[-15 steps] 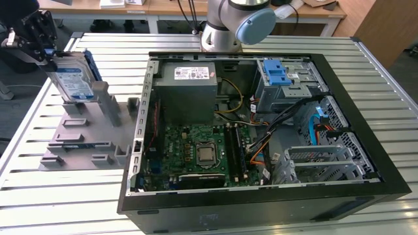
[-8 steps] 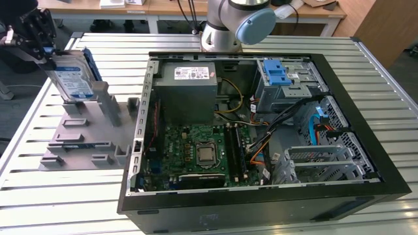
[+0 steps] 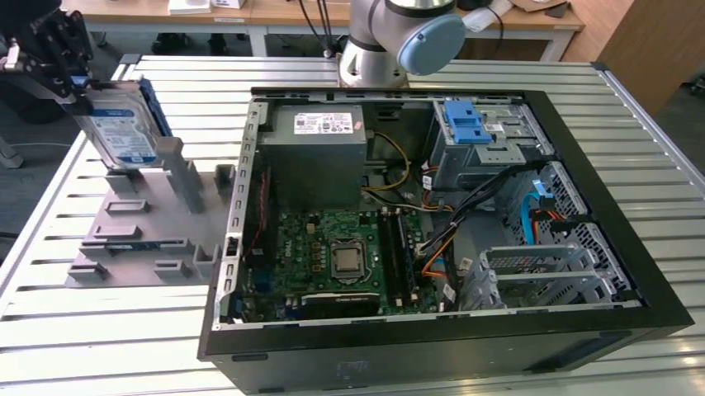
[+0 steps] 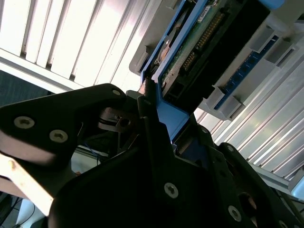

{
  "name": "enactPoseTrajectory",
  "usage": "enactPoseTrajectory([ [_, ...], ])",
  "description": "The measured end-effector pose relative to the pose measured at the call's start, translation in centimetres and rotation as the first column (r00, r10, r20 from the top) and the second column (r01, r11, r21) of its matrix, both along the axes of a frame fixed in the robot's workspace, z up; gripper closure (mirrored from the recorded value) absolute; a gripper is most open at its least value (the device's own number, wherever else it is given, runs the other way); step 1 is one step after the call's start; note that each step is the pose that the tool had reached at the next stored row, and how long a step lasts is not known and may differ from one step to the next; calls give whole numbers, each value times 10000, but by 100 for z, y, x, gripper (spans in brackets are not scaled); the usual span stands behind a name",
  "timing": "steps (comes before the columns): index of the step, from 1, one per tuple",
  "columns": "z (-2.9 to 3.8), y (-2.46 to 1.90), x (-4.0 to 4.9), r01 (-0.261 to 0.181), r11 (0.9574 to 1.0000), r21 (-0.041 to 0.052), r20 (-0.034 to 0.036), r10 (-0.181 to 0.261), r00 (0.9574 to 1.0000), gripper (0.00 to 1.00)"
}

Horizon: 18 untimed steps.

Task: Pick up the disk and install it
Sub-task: 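Pick up the disk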

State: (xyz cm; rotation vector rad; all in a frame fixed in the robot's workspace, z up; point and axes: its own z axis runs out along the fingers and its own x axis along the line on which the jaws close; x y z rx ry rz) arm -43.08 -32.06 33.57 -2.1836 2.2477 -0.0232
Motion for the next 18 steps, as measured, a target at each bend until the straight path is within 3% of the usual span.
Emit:
enactPoseTrajectory([
  [18,109,0,0,0,10000,1,2,0,10000,64],
])
